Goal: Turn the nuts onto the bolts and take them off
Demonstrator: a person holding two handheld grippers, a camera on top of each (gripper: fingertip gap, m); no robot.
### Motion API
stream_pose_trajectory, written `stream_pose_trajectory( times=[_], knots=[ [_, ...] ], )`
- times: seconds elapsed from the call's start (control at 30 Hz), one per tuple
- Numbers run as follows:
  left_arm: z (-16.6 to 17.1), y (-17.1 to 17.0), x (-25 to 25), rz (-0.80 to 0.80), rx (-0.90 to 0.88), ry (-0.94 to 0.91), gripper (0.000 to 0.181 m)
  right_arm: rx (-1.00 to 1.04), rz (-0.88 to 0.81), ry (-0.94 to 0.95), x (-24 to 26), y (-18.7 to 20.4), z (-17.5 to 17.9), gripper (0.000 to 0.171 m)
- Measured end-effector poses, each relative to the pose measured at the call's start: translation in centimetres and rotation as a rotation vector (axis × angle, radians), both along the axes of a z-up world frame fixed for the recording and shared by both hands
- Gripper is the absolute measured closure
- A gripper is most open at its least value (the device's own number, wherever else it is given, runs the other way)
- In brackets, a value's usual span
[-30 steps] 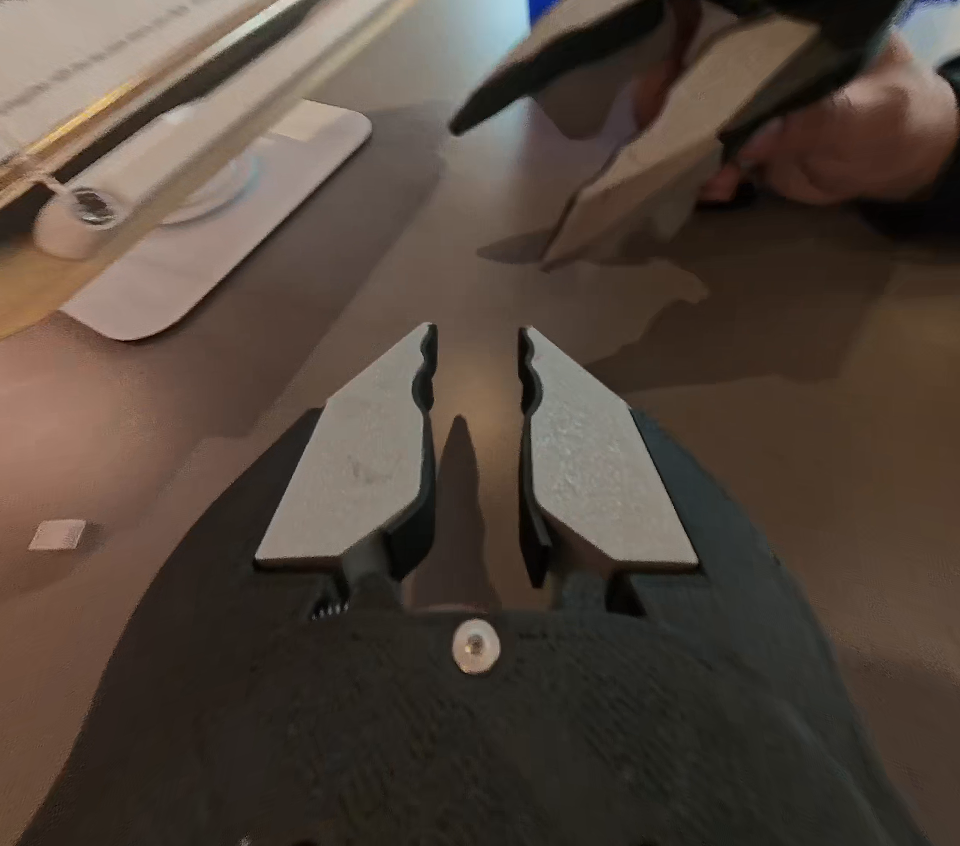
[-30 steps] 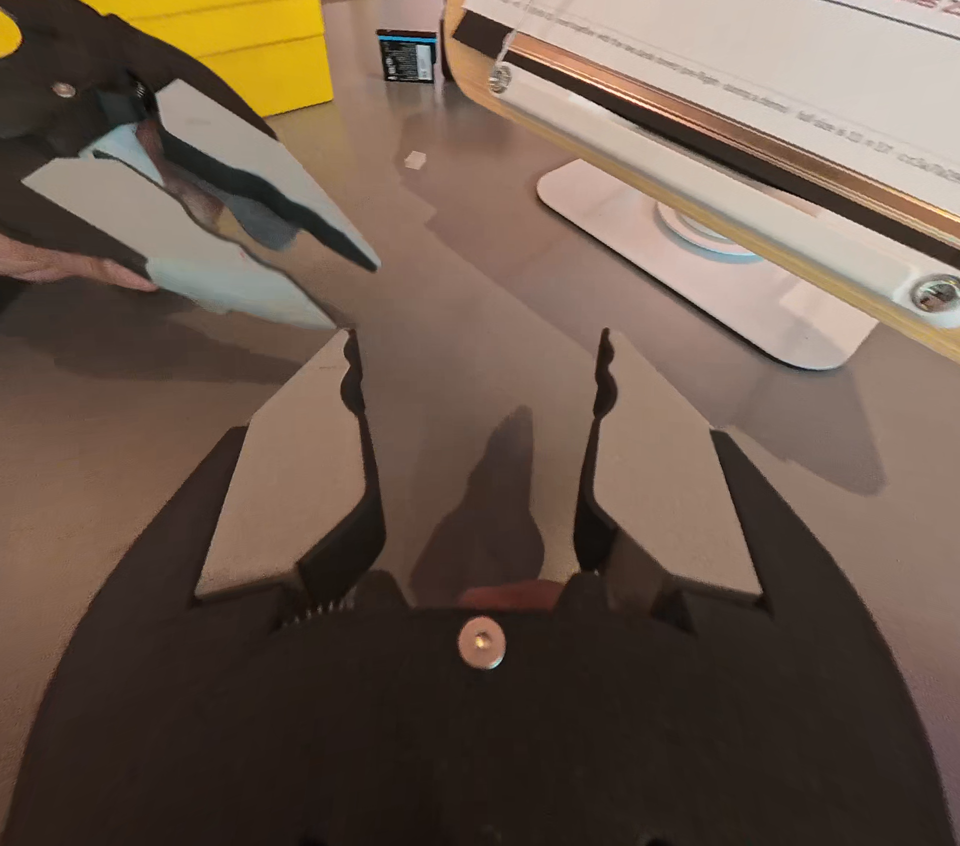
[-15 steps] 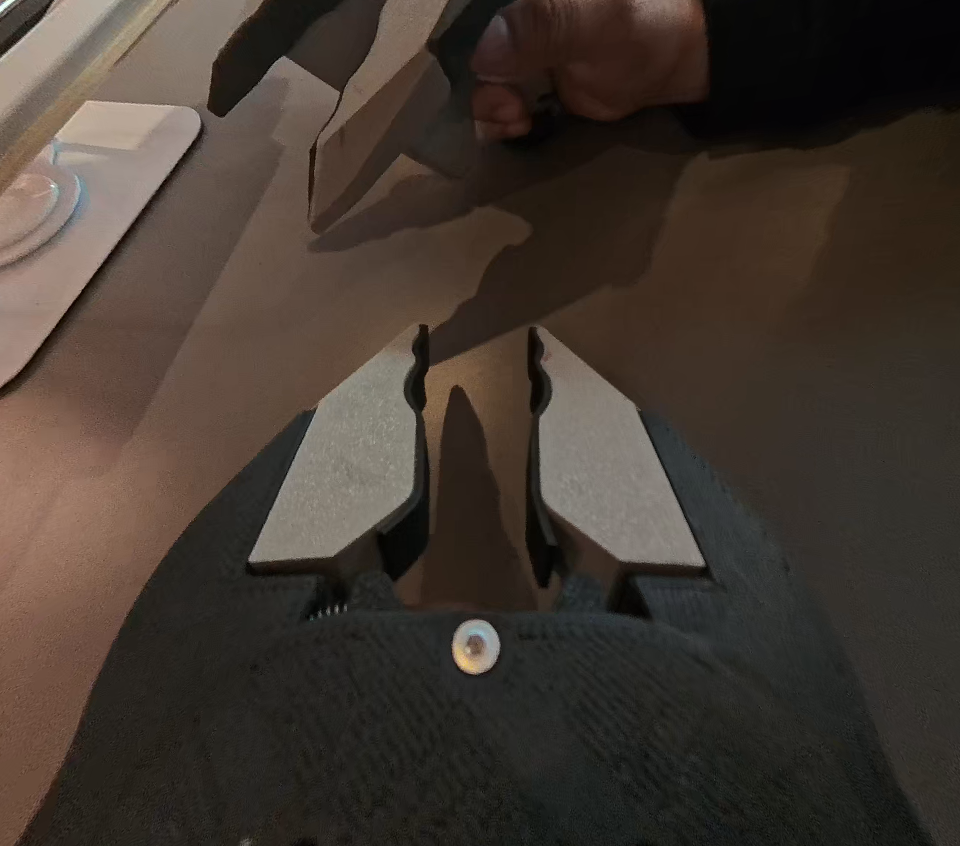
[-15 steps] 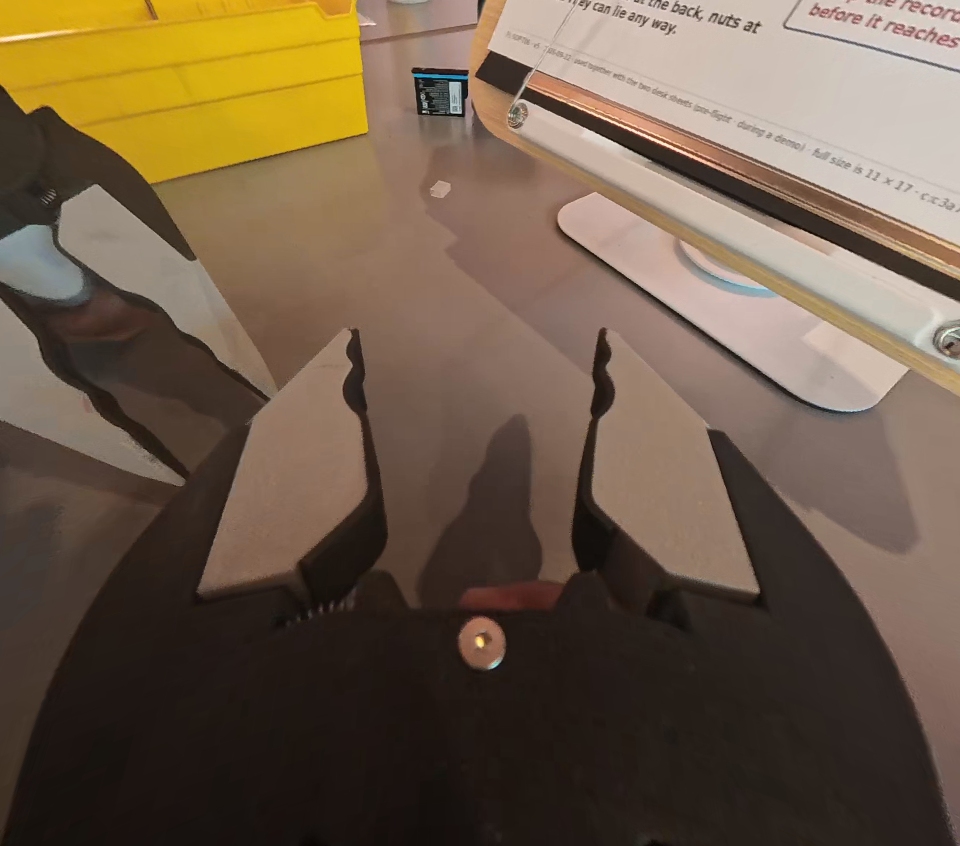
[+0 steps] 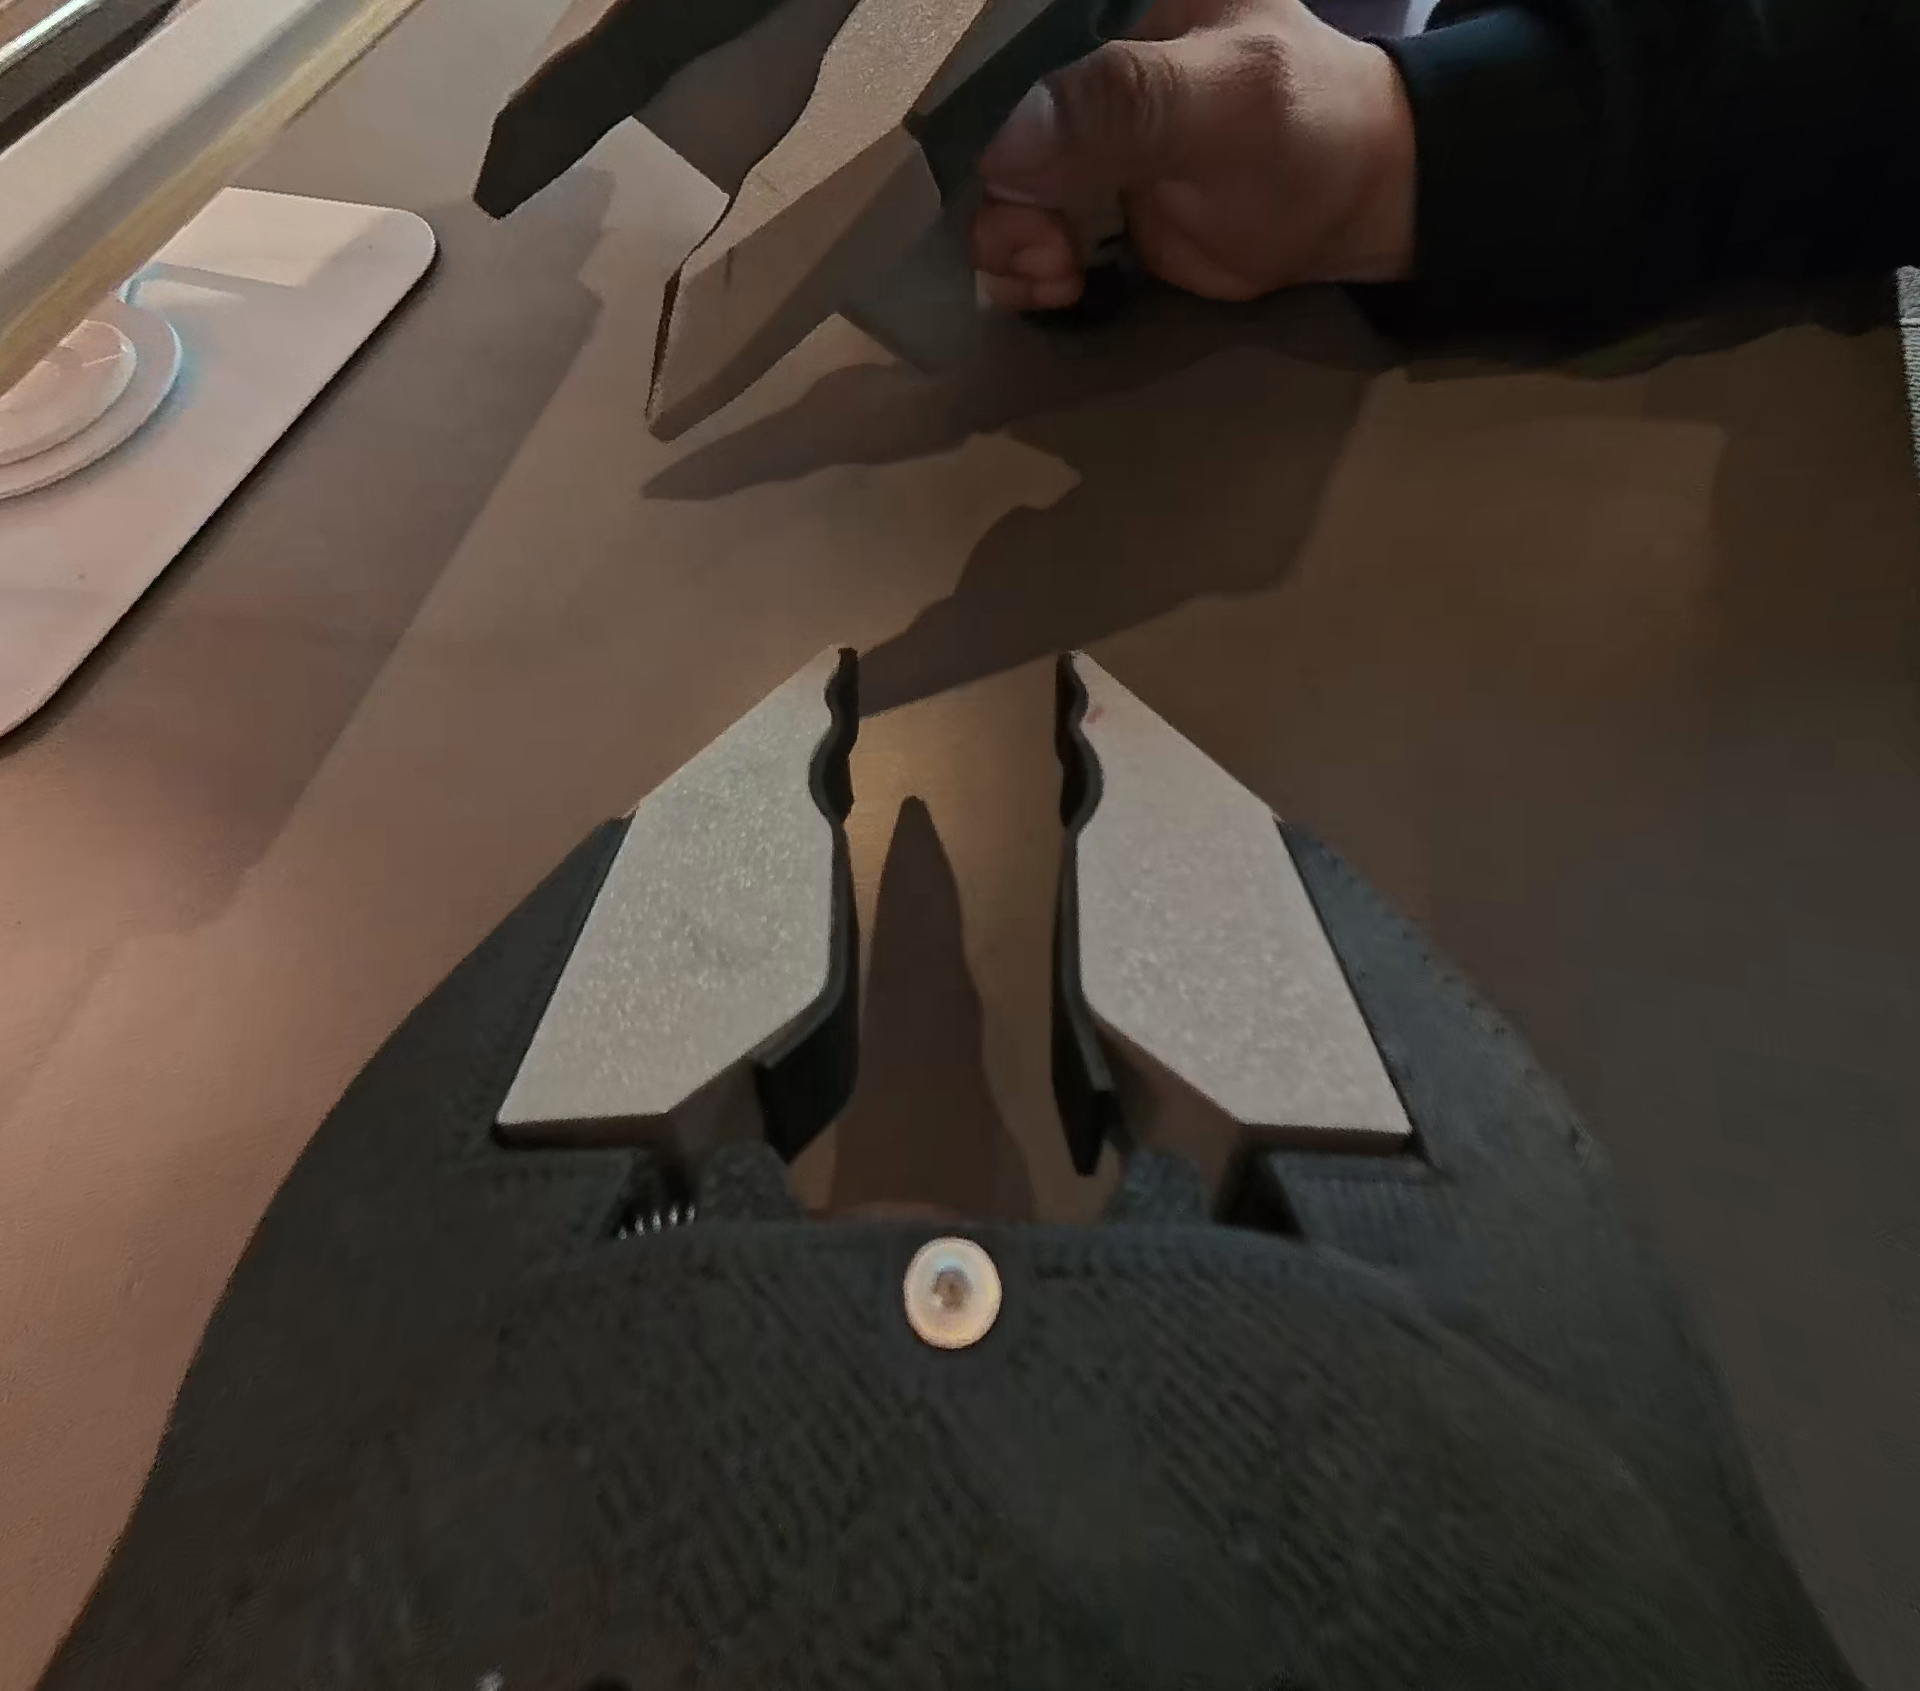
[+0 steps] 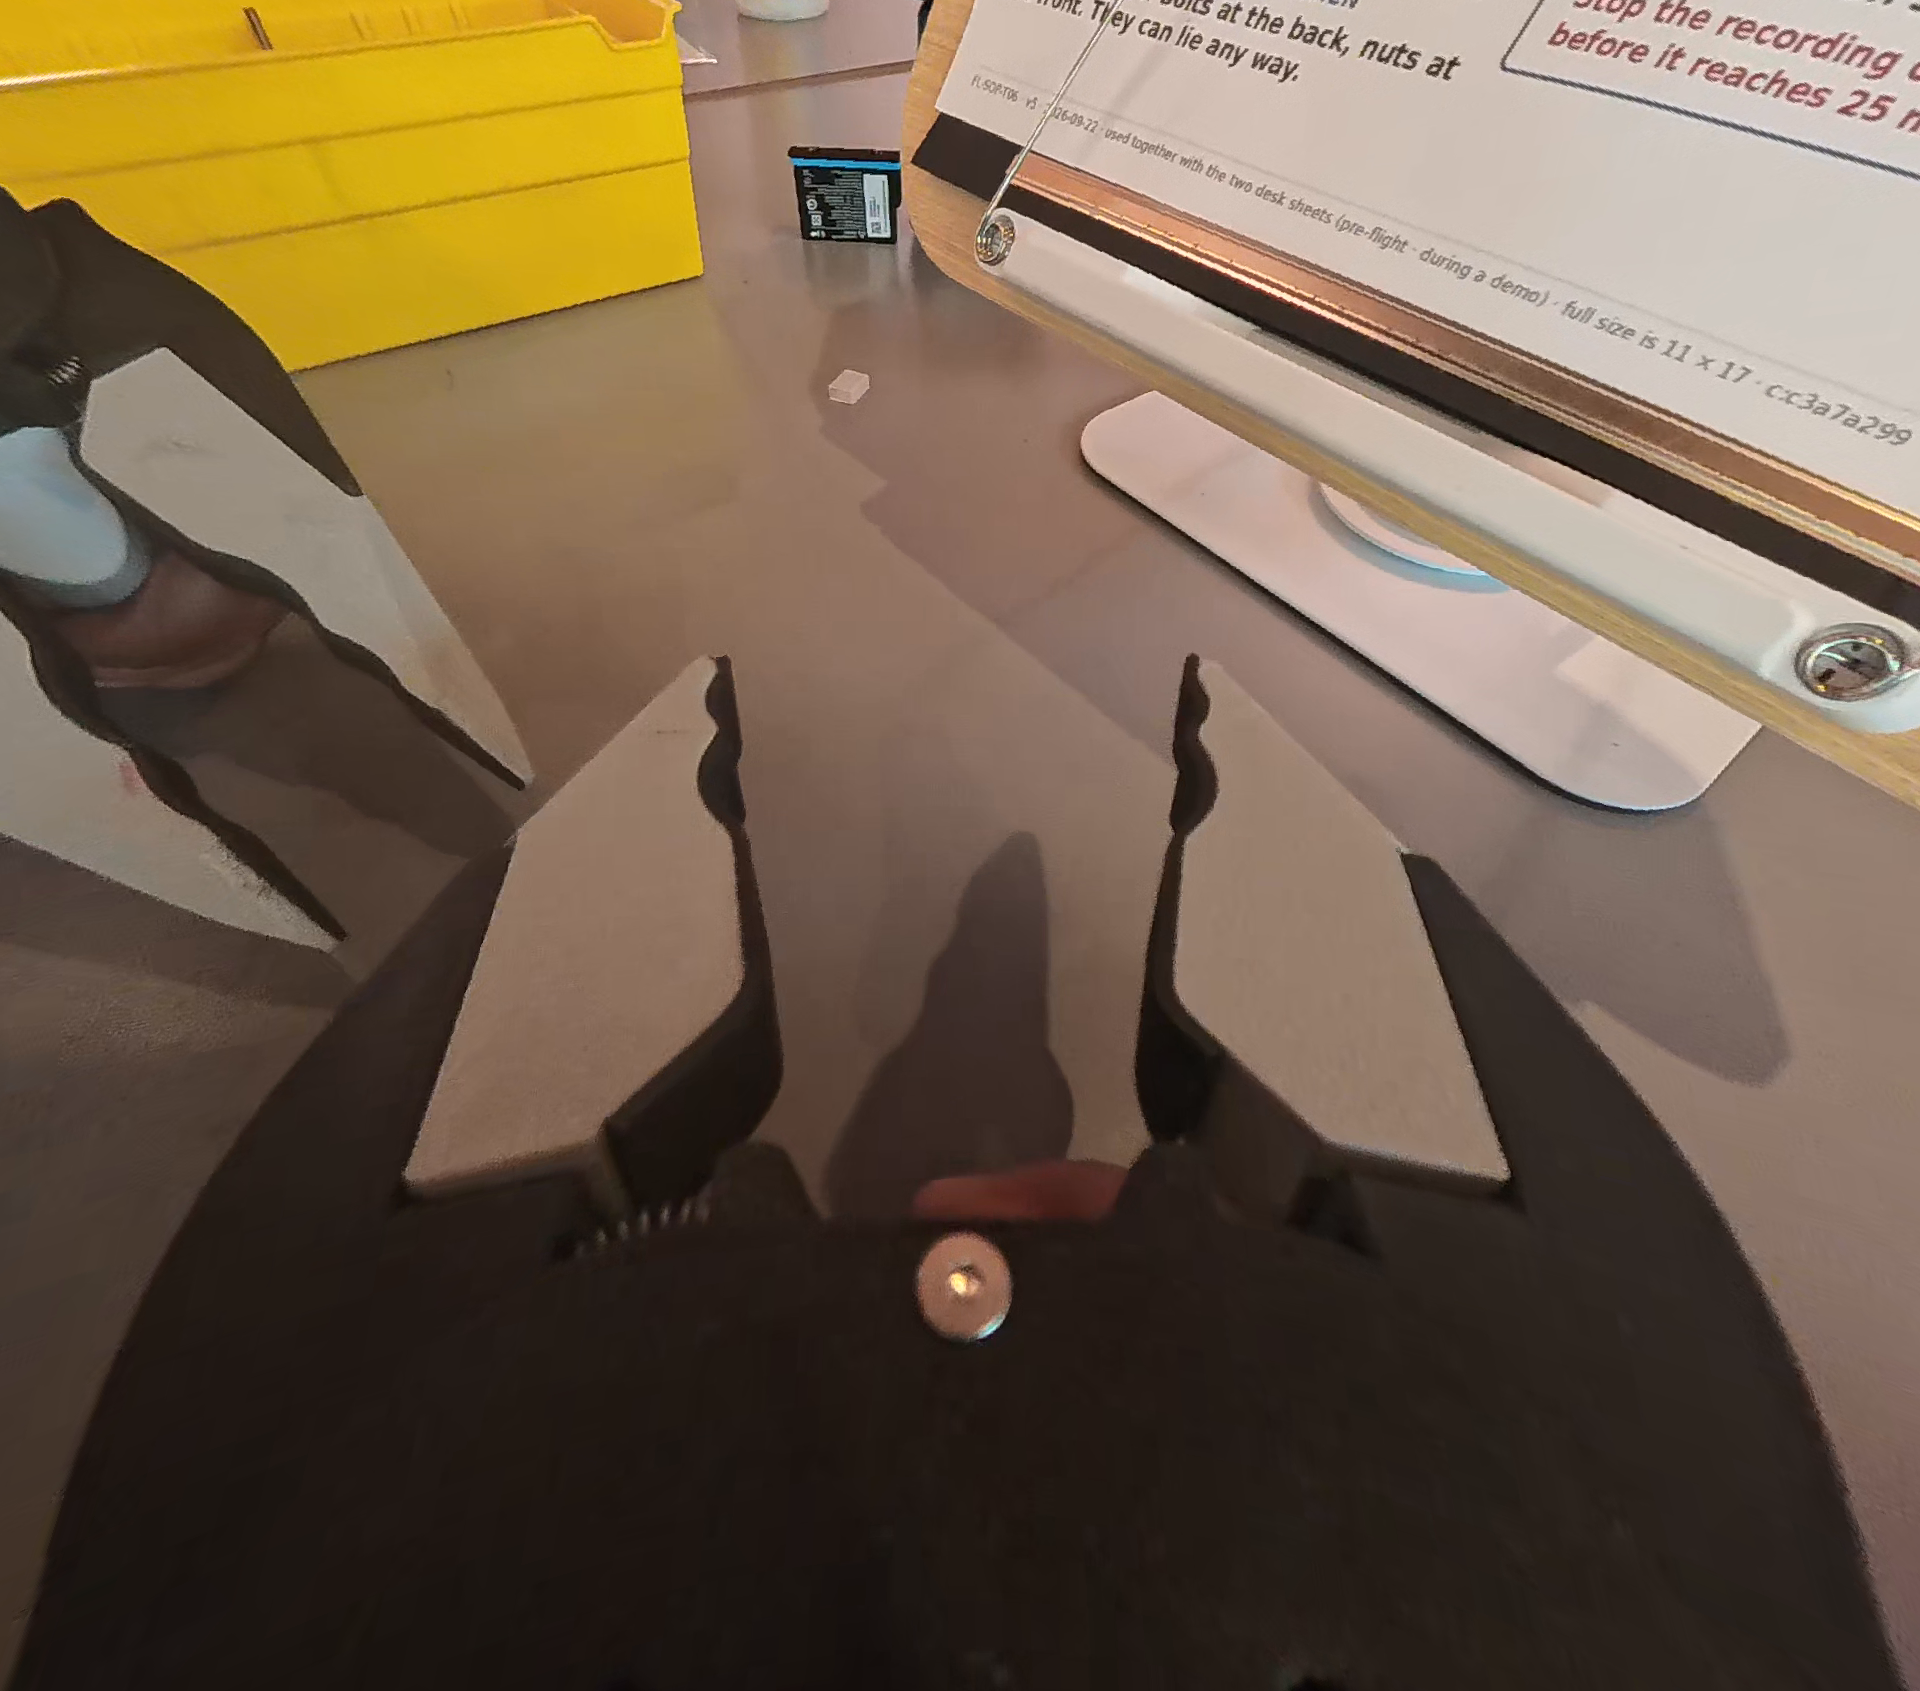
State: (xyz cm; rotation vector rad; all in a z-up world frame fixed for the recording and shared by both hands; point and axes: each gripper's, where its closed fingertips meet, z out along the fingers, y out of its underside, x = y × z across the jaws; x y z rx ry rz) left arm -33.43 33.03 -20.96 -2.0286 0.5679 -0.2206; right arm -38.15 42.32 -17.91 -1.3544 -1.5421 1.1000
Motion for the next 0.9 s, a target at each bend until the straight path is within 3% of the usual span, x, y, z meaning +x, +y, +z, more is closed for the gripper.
stream_pose_trajectory(
  times=[0.17,0.23,0.3,0.47,0.57,0.7,0.8,0.9],
  knots=[
    [1.0,0.2,-0.6,0.022,0.052,0.003,0.146,0.021,-0.030,0.001,0.0,0.2,0.0,0.088],
    [2.1,-0.4,0.2,0.015,0.052,-0.088,0.143,0.022,-0.042,0.002,0.2,0.2,0.0,0.088],
    [4.5,-1.5,0.9,0.000,0.091,-0.157,0.139,0.023,-0.044,0.000,0.5,0.0,0.0,0.088],
    [10.9,-5.9,-1.3,0.066,0.234,-0.112,0.134,0.049,-0.034,-0.013,1.2,-0.7,-0.2,0.089],
    [15.2,-9.1,-5.6,0.135,0.280,-0.061,0.136,0.059,-0.031,-0.023,1.2,-0.8,-0.4,0.089],
    [19.2,-12.7,-16.0,0.321,0.325,0.095,0.141,0.052,-0.037,-0.026,1.2,-0.7,-0.4,0.089],
    [17.7,-14.0,-22.0,0.315,0.169,0.130,0.146,0.044,-0.044,-0.028,1.1,-0.5,-0.4,0.090],
    [15.4,-13.3,-28.2,0.336,0.070,0.281,0.144,0.044,-0.065,-0.026,1.1,-0.2,-0.4,0.089]
  ],
)
